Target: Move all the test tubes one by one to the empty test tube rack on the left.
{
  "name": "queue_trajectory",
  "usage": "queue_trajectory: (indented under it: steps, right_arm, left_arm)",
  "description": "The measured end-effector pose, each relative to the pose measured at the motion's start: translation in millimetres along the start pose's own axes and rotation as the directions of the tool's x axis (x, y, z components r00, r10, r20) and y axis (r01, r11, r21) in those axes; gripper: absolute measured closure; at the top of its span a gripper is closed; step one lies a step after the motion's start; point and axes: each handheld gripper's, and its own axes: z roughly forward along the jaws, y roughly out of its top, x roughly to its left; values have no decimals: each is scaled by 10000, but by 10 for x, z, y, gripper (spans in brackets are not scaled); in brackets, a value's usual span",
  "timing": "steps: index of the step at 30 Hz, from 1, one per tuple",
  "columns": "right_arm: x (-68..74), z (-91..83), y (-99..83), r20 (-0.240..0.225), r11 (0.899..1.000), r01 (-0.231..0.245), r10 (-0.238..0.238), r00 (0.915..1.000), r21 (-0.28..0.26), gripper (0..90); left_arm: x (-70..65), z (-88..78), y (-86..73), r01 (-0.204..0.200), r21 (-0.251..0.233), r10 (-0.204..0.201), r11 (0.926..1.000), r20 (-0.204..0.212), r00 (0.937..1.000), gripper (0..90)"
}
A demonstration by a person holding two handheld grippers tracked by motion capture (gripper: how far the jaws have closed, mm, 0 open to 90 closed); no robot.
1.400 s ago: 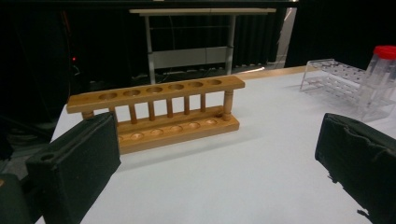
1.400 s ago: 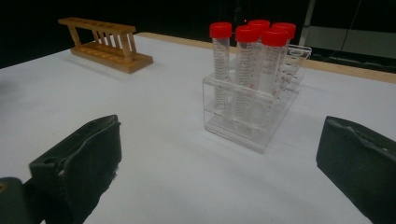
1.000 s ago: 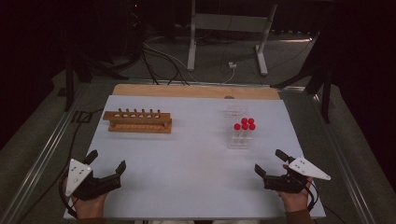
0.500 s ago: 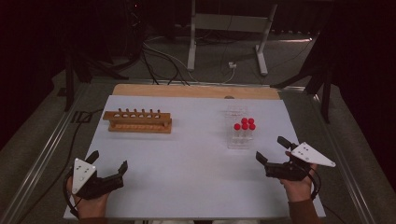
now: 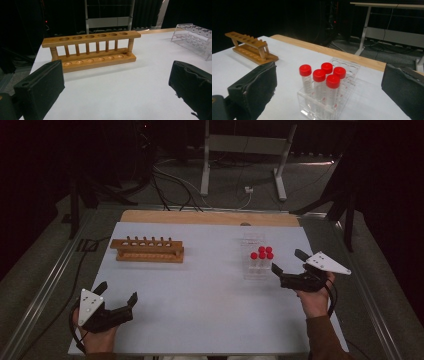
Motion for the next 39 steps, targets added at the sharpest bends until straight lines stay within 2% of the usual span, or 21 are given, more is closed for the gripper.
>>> queue_trajectory:
  steps: [4, 5, 6, 9, 10, 12, 13, 15, 19, 21, 22, 24, 29, 39]
  right_arm:
    - [-36, 92, 3, 75, 9998, 8, -10, 10000, 206, 2]
    - [-51, 155, -16, 143, 9992, 71, -77, 9999, 383, 39]
    - [-51, 155, -16, 143, 9992, 71, -77, 9999, 383, 39]
    - [-89, 261, -73, 56, 9972, 45, -49, 10000, 742, 164]
    - [-89, 261, -73, 56, 9972, 45, -49, 10000, 742, 164]
    - [-101, 318, -114, 101, 9961, -86, 78, 9999, 881, 283]
    - [-101, 318, -114, 101, 9961, -86, 78, 9999, 881, 283]
    - [-100, 356, -147, 256, 9954, -89, 65, 9997, 953, 390]
    - [-106, 409, -205, 101, 9927, -108, 96, 9999, 1198, 535]
    - [-107, 422, -221, 77, 9924, -109, 100, 9999, 1229, 555]
    - [-111, 449, -252, 130, 9914, -234, 219, 9997, 1288, 597]
    - [-121, 482, -283, 70, 9901, -399, 393, 9992, 1348, 619]
    - [-129, 561, -334, 64, 9883, -474, 470, 9989, 1450, 673]
    - [-115, 564, -332, 133, 9883, -279, 262, 9996, 1497, 668]
  left_arm:
    - [2, 4, -5, 37, 20, -37, 10000, -9, 10000, 11]
    - [3, 4, -6, 47, 22, -47, 10000, 1, 10000, 11]
    - [3, 6, -8, 48, 17, -48, 10000, 5, 10000, 11]
    - [3, 9, -12, 39, 55, -39, 10000, 7, 10000, 11]
    - [3, 9, -12, 39, 55, -39, 10000, 7, 10000, 11]
    - [5, 10, -14, 59, 55, -59, 10000, 12, 10000, 11]
    - [6, 10, -15, 70, 45, -70, 10000, 4, 10000, 11]
    - [14, 7, -16, 113, 32, -113, 9999, -6, 9999, 11]
    - [18, 7, -19, 159, 40, -159, 9999, -14, 9999, 11]
    - [17, 10, -20, 166, 46, -166, 9999, -9, 9999, 11]
    - [16, 13, -21, 169, 42, -169, 9998, 1, 9999, 11]
    - [13, 18, -23, 160, 53, -160, 9999, 4, 9999, 11]
    - [13, 21, -25, 117, 86, -117, 9999, 3, 9999, 11]
    - [11, 23, -25, 106, 77, -106, 9999, 28, 9999, 11]
